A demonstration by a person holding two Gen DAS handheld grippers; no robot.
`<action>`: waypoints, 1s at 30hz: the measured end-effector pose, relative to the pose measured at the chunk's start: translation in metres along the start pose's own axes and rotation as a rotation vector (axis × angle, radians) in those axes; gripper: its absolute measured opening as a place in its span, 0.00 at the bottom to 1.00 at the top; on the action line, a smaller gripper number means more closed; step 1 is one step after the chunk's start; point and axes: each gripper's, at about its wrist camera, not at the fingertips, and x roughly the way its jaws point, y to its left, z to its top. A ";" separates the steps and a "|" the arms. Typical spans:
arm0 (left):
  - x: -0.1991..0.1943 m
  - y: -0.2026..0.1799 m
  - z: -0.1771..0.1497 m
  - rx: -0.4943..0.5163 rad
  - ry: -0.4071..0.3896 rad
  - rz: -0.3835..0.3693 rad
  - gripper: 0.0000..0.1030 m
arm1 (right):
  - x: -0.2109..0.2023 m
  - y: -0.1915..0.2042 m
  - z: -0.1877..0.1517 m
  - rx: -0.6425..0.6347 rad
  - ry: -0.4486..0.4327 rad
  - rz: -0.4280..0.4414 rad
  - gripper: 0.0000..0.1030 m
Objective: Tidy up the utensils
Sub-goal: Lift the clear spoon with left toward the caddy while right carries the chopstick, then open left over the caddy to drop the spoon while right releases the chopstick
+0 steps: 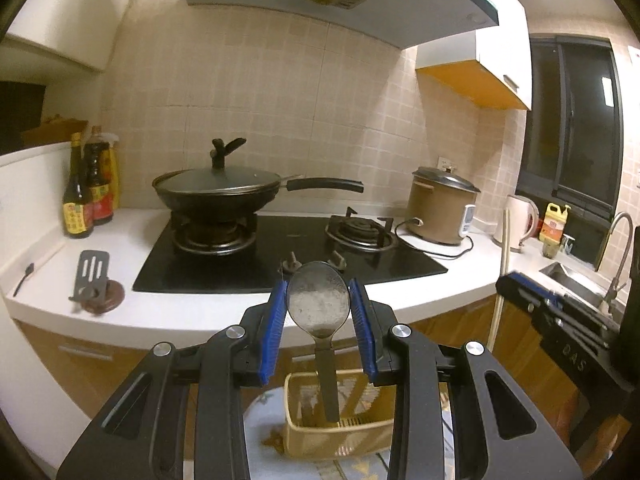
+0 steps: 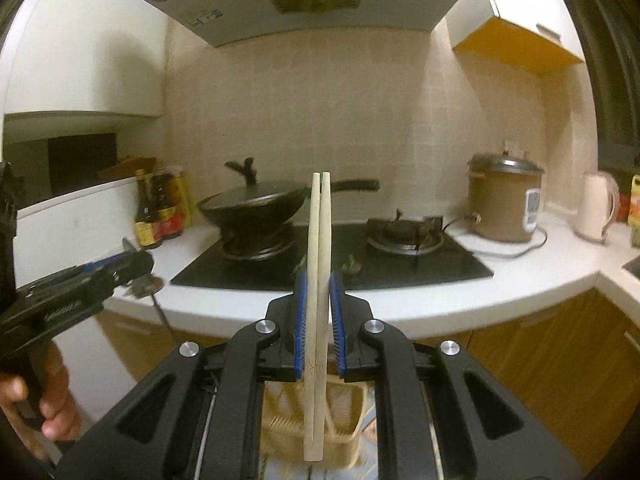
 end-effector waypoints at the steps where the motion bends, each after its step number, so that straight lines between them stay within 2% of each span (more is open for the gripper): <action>1: 0.006 0.001 0.000 -0.006 0.002 -0.010 0.29 | 0.004 -0.001 0.000 -0.002 -0.007 -0.010 0.09; 6: 0.032 0.000 -0.002 -0.014 0.014 -0.035 0.29 | 0.032 -0.007 -0.006 -0.004 -0.009 -0.027 0.09; 14: 0.071 -0.005 -0.031 -0.020 0.071 -0.077 0.29 | 0.065 -0.020 -0.045 0.021 0.033 -0.016 0.10; 22: 0.086 -0.006 -0.061 -0.028 0.133 -0.099 0.30 | 0.069 -0.022 -0.071 0.029 0.088 0.017 0.10; 23: 0.085 -0.006 -0.063 -0.028 0.138 -0.108 0.31 | 0.067 -0.022 -0.073 0.027 0.097 0.023 0.10; 24: 0.082 -0.006 -0.064 -0.028 0.143 -0.125 0.37 | 0.065 -0.021 -0.075 0.027 0.107 0.029 0.10; 26: 0.074 -0.006 -0.064 -0.033 0.140 -0.136 0.42 | 0.060 -0.021 -0.077 0.032 0.129 0.050 0.14; 28: 0.066 -0.007 -0.065 -0.030 0.139 -0.142 0.42 | 0.052 -0.022 -0.079 0.035 0.150 0.063 0.34; 30: 0.054 -0.007 -0.065 -0.029 0.143 -0.144 0.43 | 0.038 -0.022 -0.081 0.035 0.152 0.071 0.43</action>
